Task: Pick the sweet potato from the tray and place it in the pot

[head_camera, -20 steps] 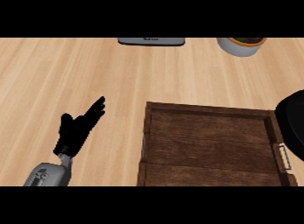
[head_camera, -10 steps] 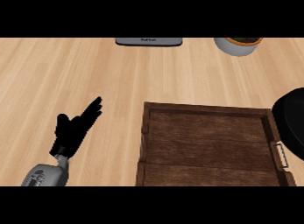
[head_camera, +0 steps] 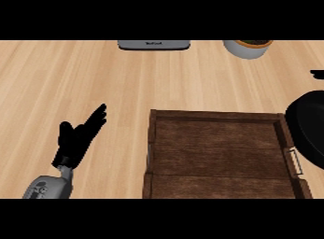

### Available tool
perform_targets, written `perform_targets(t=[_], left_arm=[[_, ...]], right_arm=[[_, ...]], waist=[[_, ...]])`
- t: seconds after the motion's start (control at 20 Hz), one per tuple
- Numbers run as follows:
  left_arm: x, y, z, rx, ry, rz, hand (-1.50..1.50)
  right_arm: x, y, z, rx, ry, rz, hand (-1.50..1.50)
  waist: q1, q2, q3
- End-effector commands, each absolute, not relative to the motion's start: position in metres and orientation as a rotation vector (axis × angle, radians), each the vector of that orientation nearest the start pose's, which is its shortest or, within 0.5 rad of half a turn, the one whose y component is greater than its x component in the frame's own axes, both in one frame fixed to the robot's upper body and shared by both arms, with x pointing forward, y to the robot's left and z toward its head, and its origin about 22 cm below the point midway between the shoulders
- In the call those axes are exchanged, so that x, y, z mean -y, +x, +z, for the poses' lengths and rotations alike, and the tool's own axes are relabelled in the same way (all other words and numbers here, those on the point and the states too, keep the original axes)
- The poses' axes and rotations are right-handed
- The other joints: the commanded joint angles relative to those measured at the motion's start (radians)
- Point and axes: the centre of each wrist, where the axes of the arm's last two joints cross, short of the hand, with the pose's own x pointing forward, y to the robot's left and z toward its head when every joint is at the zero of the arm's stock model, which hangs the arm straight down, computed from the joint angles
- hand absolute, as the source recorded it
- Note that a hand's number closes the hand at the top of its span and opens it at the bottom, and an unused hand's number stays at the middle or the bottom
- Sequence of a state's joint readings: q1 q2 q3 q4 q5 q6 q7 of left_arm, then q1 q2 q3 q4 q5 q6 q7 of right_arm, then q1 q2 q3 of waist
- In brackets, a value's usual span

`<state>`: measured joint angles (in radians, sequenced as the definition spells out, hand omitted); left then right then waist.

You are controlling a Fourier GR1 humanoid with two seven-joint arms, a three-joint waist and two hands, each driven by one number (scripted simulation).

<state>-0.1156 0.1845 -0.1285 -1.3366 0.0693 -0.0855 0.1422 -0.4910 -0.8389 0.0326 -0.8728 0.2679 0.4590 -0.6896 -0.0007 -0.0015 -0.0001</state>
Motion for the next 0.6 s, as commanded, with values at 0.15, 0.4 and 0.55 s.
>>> perform_targets(t=[0.15, 0.4, 0.55], left_arm=[[-0.248, 0.257, -0.022, 1.289, -0.043, -0.282, 0.00], [-0.240, 0.265, -0.021, 1.267, -0.059, -0.285, 0.00], [-0.239, 0.277, -0.012, 1.288, -0.082, -0.293, 0.00]], right_arm=[[0.498, 0.330, 0.156, 1.766, -0.159, 0.576, -1.50], [0.533, 0.321, 0.186, 1.811, -0.120, 0.392, -1.50], [0.556, 0.306, 0.195, 1.840, -0.110, 0.309, -1.50]], waist=[[0.006, 0.000, 0.000], [0.019, 0.008, 0.001], [0.028, 0.015, 0.003]])
